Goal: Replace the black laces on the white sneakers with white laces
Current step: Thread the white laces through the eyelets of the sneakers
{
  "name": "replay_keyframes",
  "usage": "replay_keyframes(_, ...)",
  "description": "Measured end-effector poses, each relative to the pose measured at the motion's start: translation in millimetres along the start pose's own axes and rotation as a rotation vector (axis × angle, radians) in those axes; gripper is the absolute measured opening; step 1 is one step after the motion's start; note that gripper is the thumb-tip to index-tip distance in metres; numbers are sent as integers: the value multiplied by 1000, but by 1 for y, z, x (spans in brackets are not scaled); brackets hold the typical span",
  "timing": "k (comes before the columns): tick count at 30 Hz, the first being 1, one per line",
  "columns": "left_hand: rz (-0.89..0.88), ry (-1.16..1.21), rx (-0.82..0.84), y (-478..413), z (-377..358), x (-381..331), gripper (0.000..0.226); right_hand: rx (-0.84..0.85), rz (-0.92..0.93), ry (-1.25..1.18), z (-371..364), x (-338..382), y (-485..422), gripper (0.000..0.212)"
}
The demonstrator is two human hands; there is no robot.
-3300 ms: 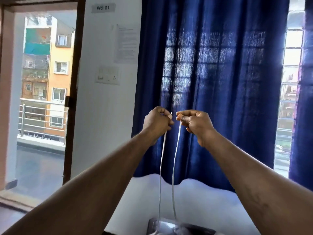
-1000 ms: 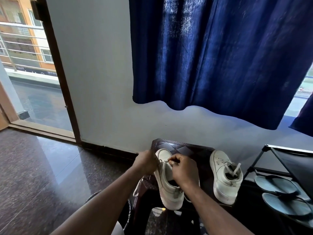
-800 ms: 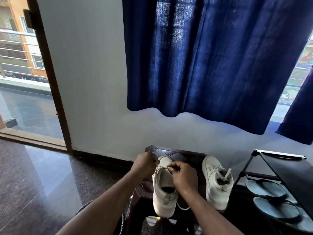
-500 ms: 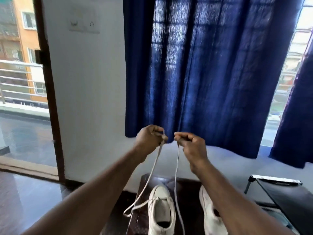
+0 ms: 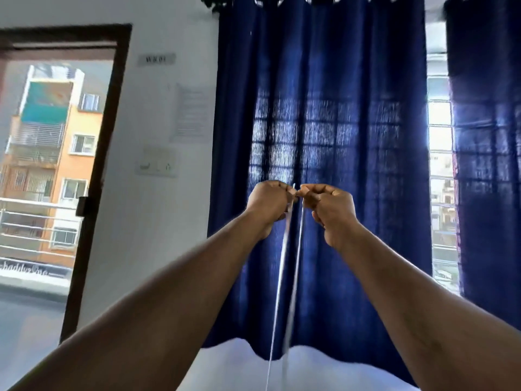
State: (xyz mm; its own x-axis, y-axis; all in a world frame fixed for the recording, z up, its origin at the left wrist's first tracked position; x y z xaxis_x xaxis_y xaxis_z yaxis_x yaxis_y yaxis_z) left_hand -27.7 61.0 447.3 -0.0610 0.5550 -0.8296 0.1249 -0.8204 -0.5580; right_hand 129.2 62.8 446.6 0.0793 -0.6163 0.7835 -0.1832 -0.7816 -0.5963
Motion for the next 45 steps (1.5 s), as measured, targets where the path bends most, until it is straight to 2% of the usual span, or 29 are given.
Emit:
replay_keyframes(5, -52, -131, -43, -10, -5, -26, 22, -25, 25, 14, -2, 20, -13, 5)
replay_keyframes(9, -9, -83, -61, -8, -7, -19, 15, -26, -14, -17, 2, 16, -12, 5)
replay_keyframes(15, -8, -106, -85, -1, -9, -18, 18, -52, -81, -59, 6, 11, -11, 11)
replay_keyframes(24, -10, -107, -169, -1, -1, -17, 17, -35, -88, -78, 2, 12, -10, 13)
replay_keyframes(37, -19, -124, -130, -11, 3, -15, 19, -25, -76, -65, -2, 15, -11, 15)
replay_keyframes(45, -21, -93, -116, -9, 3, -13, 11, -20, -74, -49, -1, 14, -11, 16)
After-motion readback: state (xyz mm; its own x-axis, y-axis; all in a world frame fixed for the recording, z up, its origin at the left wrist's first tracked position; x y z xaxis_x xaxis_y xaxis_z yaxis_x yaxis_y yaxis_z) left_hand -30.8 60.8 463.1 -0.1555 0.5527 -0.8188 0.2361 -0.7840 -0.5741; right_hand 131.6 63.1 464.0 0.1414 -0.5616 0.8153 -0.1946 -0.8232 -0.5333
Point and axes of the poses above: each hand's wrist, its own y-axis away from the middle knuckle, its own z-axis out of the back of the hand, x = y × z, the point moved 6 cm from there along -y, towards the middle knuckle, and after that the axes turned 2 degrees about -y, right-handed, at the moved point
